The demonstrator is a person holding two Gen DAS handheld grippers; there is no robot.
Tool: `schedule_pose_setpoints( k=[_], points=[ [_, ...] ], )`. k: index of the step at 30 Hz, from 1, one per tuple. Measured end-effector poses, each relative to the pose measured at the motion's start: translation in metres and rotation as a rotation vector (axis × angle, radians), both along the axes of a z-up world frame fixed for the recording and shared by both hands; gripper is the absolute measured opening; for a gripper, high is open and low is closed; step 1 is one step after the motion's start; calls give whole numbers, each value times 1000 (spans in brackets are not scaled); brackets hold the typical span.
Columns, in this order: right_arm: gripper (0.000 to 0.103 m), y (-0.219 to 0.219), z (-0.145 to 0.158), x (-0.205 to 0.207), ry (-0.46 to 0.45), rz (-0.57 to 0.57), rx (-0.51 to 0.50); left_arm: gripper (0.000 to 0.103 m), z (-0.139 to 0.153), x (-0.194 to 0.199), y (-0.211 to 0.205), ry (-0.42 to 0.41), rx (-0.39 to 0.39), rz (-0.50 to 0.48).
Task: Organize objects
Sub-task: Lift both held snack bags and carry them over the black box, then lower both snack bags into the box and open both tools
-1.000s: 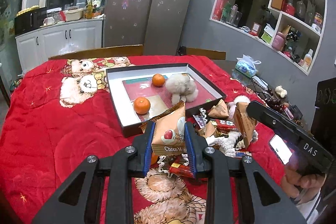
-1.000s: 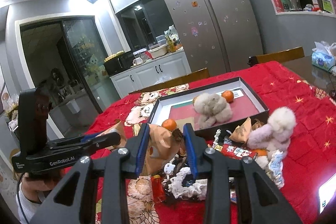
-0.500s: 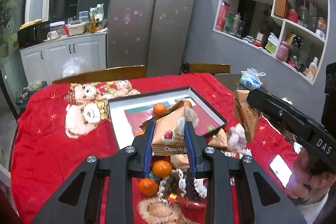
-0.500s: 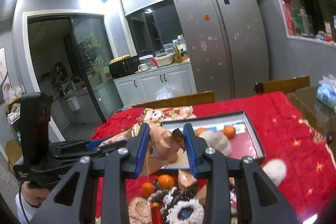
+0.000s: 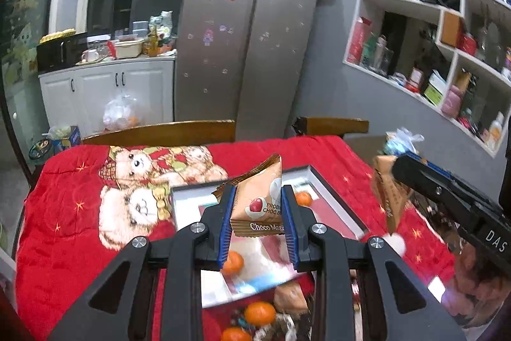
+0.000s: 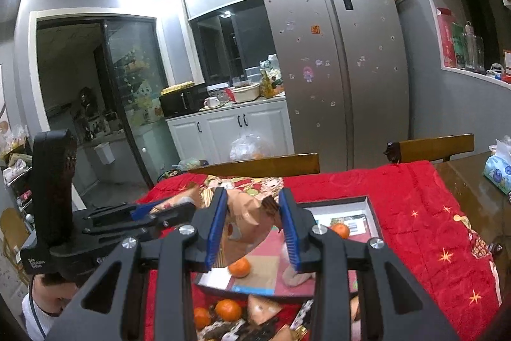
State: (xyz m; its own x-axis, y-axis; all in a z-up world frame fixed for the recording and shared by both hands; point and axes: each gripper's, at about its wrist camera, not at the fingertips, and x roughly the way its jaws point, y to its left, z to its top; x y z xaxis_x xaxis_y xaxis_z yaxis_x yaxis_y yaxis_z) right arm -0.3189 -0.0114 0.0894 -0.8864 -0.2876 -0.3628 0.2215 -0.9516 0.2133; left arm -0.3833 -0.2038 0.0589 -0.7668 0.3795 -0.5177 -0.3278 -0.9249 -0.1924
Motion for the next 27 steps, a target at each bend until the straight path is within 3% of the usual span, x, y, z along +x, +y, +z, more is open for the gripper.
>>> schedule_pose_setpoints(
  k=[7,14,23,27],
  points=[
    [33,16,-5,-56,-24,-12,-27,27,-12,-56,-3,-26,12,45],
    [33,13,-18,-116,-73,13,-22,27,-42,-109,4,-81,5,49],
    [33,14,-60,-168,-172,24,-60,27,-78,-136,-5,-155,-29,51],
    [33,9,-82,-185,-254,7,18,27,-92,-142,-4,-188,-21,40]
  ],
)
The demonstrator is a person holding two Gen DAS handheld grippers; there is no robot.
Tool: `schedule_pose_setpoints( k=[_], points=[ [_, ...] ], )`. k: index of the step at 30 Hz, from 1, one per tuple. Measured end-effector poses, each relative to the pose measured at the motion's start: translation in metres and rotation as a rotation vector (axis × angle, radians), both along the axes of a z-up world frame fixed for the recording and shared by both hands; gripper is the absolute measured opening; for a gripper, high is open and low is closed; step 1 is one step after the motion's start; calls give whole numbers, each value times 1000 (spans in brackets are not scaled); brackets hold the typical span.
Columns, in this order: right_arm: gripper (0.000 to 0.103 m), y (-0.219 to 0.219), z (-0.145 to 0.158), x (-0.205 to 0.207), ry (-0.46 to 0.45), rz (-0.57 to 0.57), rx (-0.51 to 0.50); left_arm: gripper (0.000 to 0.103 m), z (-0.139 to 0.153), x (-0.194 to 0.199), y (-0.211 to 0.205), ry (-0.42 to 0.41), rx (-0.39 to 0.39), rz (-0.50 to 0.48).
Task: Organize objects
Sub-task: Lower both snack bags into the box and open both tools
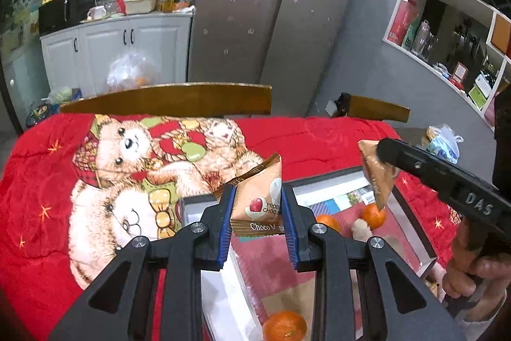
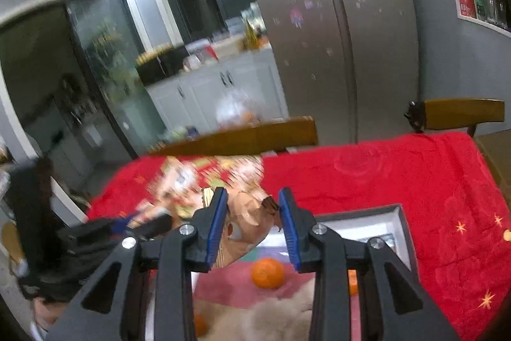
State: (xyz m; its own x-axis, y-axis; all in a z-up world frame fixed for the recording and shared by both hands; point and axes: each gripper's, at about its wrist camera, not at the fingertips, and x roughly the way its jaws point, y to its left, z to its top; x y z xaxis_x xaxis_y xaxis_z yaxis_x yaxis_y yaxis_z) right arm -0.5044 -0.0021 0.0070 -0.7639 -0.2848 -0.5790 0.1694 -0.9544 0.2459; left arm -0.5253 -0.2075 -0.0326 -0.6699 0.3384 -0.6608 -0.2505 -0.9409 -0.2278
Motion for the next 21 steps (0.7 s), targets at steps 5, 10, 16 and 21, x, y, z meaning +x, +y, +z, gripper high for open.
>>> schedule_pose_setpoints(
  k=[5,10,16,21],
  points=[
    [33,8,-21,-12,-87,2,-20,27,-18,-5,12,-51,-5,-26],
    [33,9,-34,-19,-141,-14,12,27,-31,-7,20,-85,-4,-57],
    [33,14,-50,-29,-198,-54,28,27,-38,-10,20,-113,15,-66],
    [33,20,-57,-32,-228,-65,10,27,-44,-14,21,-132,-2,-53]
  ],
)
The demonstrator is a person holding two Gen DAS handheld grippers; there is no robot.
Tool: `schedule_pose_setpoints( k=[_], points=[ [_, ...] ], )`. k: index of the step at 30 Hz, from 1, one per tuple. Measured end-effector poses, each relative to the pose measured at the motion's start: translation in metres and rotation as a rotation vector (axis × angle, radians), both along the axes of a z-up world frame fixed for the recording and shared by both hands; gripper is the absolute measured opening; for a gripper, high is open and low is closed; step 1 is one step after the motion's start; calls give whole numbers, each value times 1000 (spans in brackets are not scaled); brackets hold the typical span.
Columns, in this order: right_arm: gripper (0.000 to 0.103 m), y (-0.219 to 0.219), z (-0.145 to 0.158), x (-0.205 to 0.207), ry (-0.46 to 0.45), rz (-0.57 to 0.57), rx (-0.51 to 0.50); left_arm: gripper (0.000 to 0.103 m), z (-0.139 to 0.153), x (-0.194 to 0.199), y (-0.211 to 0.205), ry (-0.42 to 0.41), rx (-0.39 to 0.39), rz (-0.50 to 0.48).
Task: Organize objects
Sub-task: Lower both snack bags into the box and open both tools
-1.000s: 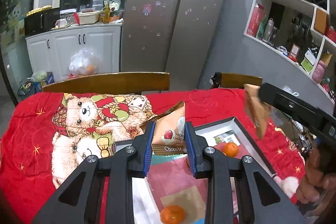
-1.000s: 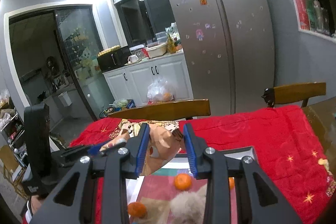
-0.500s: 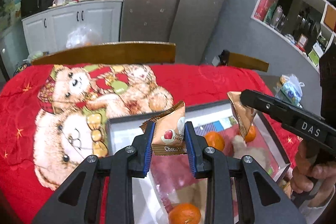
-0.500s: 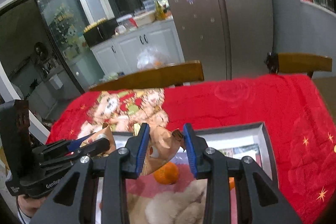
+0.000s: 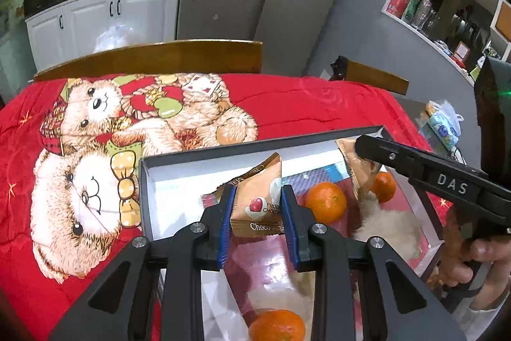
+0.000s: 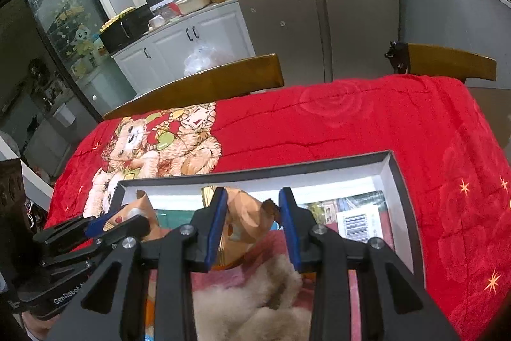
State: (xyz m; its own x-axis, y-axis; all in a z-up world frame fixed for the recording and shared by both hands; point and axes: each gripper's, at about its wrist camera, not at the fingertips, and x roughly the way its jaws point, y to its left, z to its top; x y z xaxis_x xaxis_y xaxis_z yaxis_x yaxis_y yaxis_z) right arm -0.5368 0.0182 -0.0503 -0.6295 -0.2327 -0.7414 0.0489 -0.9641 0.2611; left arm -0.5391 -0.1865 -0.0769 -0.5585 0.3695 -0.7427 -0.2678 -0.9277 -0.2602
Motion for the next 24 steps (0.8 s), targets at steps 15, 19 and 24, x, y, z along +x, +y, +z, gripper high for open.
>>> schedule_pose_setpoints(
  k=[15,19,24],
  points=[
    [43,3,-12,-7,-68,-17,-2,99,-8,-4,6,-34,-80,-1],
    [74,4,0,-2,-38,-12,-31,103,4,0,3,-7,-71,-7],
    [79,2,34,15,58,0,-43,103,27,8,-6,37,-49,13]
  ],
)
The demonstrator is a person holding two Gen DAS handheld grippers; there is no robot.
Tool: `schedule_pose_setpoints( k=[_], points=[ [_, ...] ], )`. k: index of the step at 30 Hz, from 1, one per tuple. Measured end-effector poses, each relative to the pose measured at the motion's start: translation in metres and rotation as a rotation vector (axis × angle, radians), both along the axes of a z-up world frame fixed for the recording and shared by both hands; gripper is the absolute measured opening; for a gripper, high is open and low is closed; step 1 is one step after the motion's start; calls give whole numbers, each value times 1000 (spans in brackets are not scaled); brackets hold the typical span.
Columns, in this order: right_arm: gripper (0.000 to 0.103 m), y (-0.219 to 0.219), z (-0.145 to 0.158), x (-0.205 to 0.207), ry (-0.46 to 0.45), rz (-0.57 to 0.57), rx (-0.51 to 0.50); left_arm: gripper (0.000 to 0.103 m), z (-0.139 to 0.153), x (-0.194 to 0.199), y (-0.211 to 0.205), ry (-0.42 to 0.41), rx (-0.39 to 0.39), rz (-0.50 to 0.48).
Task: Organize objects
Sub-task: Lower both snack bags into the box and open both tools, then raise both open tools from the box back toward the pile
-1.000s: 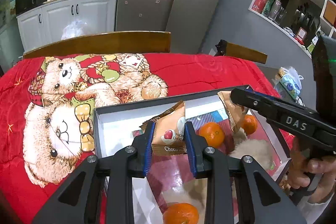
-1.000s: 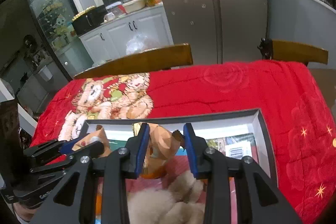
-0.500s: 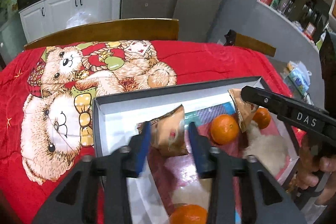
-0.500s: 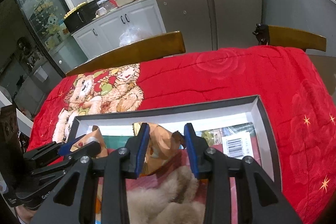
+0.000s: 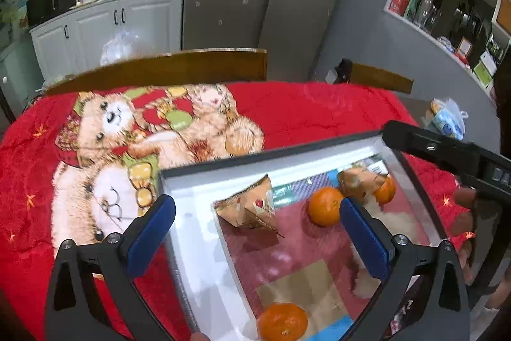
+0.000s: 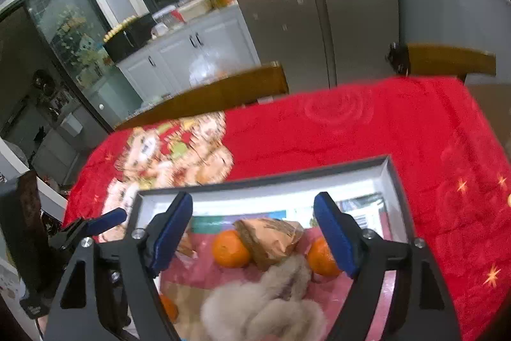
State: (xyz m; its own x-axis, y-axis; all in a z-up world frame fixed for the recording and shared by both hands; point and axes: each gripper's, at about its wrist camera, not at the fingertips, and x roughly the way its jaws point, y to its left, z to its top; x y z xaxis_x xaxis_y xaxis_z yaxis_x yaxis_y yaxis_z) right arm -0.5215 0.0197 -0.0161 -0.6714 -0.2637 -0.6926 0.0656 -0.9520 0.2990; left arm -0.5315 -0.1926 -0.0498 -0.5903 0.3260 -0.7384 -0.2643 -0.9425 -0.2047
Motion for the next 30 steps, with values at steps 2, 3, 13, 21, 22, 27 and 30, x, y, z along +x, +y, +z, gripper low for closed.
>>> schedule_pose_setpoints(
  k=[2,3,13,21,22,27,30],
  points=[
    [80,-1,15,9,39,-2,-2,103,10,5,-2,20,4,6],
    [80,-1,25,14,61,-2,-5,103,18,8,-4,33,10,7],
    [80,-1,113,114,251,29,65,103,88,80,-9,162,103,5],
    [80,17,170,200,362,-38,130,103,138,144,0,260,62,-26],
    [80,18,174,208,374,-44,135,103,144,151,-1,272,62,-30],
    [80,21,190,253,442,-66,151,103,168,191,-2,333,65,-55],
    [80,26,190,275,466,-96,169,103,172,213,1,349,53,-76]
  ],
)
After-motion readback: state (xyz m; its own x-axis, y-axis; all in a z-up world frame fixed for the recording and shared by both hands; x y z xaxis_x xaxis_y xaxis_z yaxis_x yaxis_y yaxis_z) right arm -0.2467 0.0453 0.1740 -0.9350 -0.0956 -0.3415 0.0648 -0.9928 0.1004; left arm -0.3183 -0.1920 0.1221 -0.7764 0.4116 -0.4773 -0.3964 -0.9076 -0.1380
